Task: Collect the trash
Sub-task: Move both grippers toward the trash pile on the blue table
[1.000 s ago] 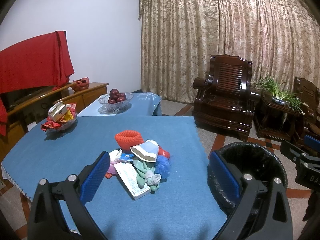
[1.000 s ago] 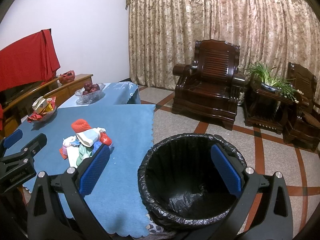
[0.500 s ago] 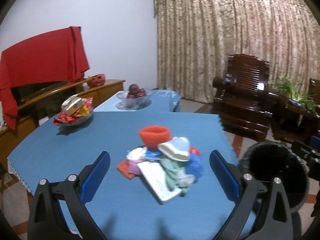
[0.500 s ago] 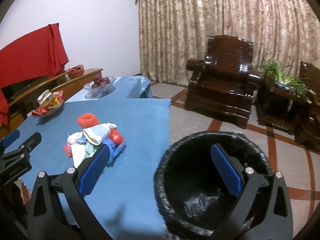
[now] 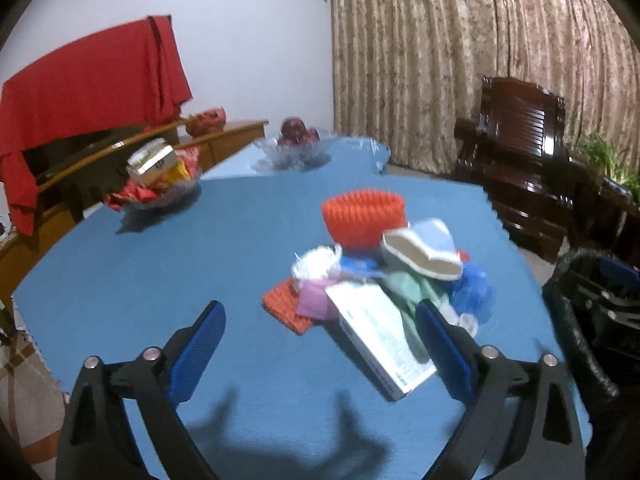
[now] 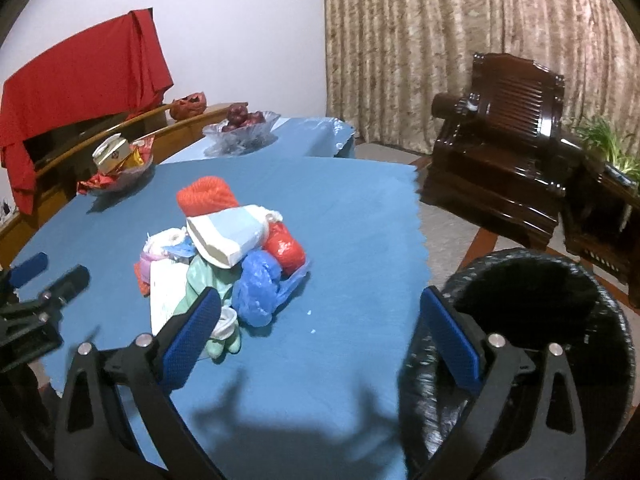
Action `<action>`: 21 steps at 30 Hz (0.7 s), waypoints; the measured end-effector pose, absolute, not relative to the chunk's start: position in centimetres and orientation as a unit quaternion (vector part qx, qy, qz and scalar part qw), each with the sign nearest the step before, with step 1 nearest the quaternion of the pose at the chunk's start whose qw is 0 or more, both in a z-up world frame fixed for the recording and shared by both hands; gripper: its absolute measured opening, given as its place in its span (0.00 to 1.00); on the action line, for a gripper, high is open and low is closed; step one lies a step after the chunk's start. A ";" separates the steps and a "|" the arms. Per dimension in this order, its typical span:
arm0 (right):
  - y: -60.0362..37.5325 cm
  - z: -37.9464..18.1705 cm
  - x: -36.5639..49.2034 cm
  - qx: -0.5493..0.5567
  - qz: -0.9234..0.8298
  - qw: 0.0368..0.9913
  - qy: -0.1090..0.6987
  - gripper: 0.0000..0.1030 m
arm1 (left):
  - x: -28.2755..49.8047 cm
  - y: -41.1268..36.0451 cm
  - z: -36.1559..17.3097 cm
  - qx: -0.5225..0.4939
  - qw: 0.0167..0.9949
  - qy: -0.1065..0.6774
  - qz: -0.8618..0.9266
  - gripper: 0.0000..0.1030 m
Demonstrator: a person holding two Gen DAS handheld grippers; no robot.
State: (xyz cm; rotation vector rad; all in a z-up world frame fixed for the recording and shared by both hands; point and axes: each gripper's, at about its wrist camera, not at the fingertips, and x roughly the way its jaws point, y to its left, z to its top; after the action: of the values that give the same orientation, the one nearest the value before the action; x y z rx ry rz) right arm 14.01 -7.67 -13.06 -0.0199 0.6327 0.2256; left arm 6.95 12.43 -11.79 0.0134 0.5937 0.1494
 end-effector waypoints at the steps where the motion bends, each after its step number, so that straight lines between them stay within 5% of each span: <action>1: -7.4 -13.3 14.4 -0.013 0.112 0.943 0.312 0.90 | 7.4 12.4 -12.5 0.006 0.952 0.300 0.069 0.86; 3: -7.0 -14.0 15.2 -0.021 0.120 0.941 0.317 0.80 | 8.1 12.4 -13.5 0.003 0.949 0.310 0.060 0.83; 10: -6.3 -16.1 17.2 -0.029 0.129 0.934 0.333 0.73 | 11.1 12.3 -16.4 -0.008 0.937 0.347 0.036 0.63; 21: -5.9 -17.6 18.1 -0.041 0.138 0.928 0.343 0.72 | 11.6 11.2 -18.1 -0.024 0.929 0.367 0.024 0.62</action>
State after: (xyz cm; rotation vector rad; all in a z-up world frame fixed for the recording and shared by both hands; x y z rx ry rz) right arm 18.10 -5.88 -17.58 -0.0845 0.7034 0.2818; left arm 11.56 11.24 -18.05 -0.0498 0.7524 0.0489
